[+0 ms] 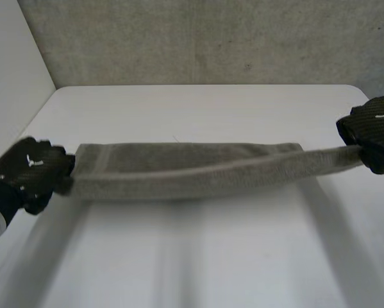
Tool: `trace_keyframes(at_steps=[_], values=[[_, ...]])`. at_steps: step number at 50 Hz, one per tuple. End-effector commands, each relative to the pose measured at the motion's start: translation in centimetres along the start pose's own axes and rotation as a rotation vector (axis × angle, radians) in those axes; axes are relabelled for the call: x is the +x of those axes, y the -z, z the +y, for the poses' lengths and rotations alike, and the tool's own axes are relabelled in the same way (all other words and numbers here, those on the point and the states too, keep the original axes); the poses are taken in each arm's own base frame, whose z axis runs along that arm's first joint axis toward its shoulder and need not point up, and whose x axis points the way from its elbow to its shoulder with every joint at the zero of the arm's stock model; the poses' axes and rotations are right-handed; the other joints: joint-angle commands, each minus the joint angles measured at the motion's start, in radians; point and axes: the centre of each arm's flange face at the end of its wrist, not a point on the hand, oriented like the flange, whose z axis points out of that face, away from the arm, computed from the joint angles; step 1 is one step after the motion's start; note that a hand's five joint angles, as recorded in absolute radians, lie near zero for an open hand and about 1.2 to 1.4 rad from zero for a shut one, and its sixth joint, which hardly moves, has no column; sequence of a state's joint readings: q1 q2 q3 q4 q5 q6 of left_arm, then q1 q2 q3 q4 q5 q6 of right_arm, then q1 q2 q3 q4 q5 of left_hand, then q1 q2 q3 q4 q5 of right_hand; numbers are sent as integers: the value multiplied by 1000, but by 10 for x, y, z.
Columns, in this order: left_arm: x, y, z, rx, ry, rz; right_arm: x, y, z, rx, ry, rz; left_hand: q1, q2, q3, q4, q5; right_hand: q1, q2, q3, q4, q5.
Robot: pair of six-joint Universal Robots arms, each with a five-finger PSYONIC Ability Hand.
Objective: Fold the towel.
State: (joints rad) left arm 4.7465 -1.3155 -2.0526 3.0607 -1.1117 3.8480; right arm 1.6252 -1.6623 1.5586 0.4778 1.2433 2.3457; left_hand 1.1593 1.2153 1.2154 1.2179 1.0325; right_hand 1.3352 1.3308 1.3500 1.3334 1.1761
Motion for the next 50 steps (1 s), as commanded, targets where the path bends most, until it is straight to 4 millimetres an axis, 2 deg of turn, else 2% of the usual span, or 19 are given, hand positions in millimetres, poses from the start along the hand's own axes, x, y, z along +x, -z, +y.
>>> trace_keyframes(at_steps=[1, 3, 6, 11, 12, 13, 17, 19, 20, 22, 24, 27, 35, 42, 43, 44, 45, 46, 50], values=[[17, 9, 13, -145, 82, 123, -7, 3, 18, -110, 95, -121, 237, 181, 181, 178, 189, 61, 65, 46, 63, 46], [18, 7, 19, -168, 91, 139, -23, -12, 45, -221, 113, -259, 237, 181, 181, 178, 189, 61, 65, 46, 63, 46], [21, -3, 29, -206, 101, 173, -32, -26, 59, -262, 142, -336, 237, 181, 181, 178, 189, 61, 65, 46, 63, 46], [19, -32, 45, -213, 96, 198, -30, -51, 65, -238, 97, -297, 237, 181, 181, 178, 189, 61, 65, 46, 63, 46], [18, -45, 46, -192, 90, 197, -30, -51, 65, -238, 97, -297, 237, 181, 181, 178, 189, 61, 65, 46, 63, 46], [18, -59, 45, -158, 69, 193, -28, -64, 65, -215, 72, -265, 237, 181, 181, 178, 189, 61, 65, 46, 63, 46], [20, -84, 40, -83, 32, 178, -28, -96, 55, -132, 16, -171, 237, 181, 181, 178, 189, 61, 65, 46, 63, 46], [16, -109, 35, -11, 18, 125, -29, -106, 54, -119, 6, -140, 237, 181, 181, 178, 189, 61, 65, 46, 63, 46], [16, -109, 35, -10, 18, 125, -29, -106, 54, -119, 6, -140, 237, 181, 181, 178, 189, 61, 65, 46, 63, 46], [14, -121, 31, 22, 12, 90, -34, -127, 52, -80, 1, -84, 237, 181, 181, 178, 189, 61, 65, 46, 63, 46], [8, -147, 24, 82, -11, -2, -38, -137, 50, -52, 0, -60, 237, 181, 181, 178, 189, 61, 65, 46, 63, 46], [-2, -169, 25, 98, -25, -110, -41, -154, 47, 5, -4, -5, 237, 181, 181, 178, 189, 61, 65, 46, 63, 46], [-2, -198, 25, 137, -40, -174, -36, -186, 40, 99, -28, 116, 237, 181, 181, 178, 189, 61, 65, 46, 63, 46], [2, -210, 32, 161, -49, -187, -29, -206, 42, 134, -38, 179, 237, 181, 181, 178, 189, 61, 65, 46, 63, 46], [3, -212, 34, 164, -51, -190, -30, -208, 43, 134, -38, 179, 237, 181, 181, 178, 189, -130, -125, -145, -128, -145], [3, -212, 34, 164, -51, -190, -33, -210, 46, 127, -33, 174, 237, 181, 181, 178, 189, -945, -941, -960, -944, -961], [4, -213, 37, 157, -50, -196, -33, -210, 46, 127, -33, 174, -327, -383, -383, -385, -374, -954, -949, -968, -952, -969], [5, -213, 40, 147, -47, -200, -35, -210, 47, 125, -33, 169, -937, -993, -993, -995, -984, -1161, -1156, -1175, -1159, -1176], [6, -213, 42, 145, -47, -204, -39, -209, 45, 134, -38, 160, -984, -1040, -1040, -1043, -1032, -1161, -1156, -1175, -1159, -1176]])
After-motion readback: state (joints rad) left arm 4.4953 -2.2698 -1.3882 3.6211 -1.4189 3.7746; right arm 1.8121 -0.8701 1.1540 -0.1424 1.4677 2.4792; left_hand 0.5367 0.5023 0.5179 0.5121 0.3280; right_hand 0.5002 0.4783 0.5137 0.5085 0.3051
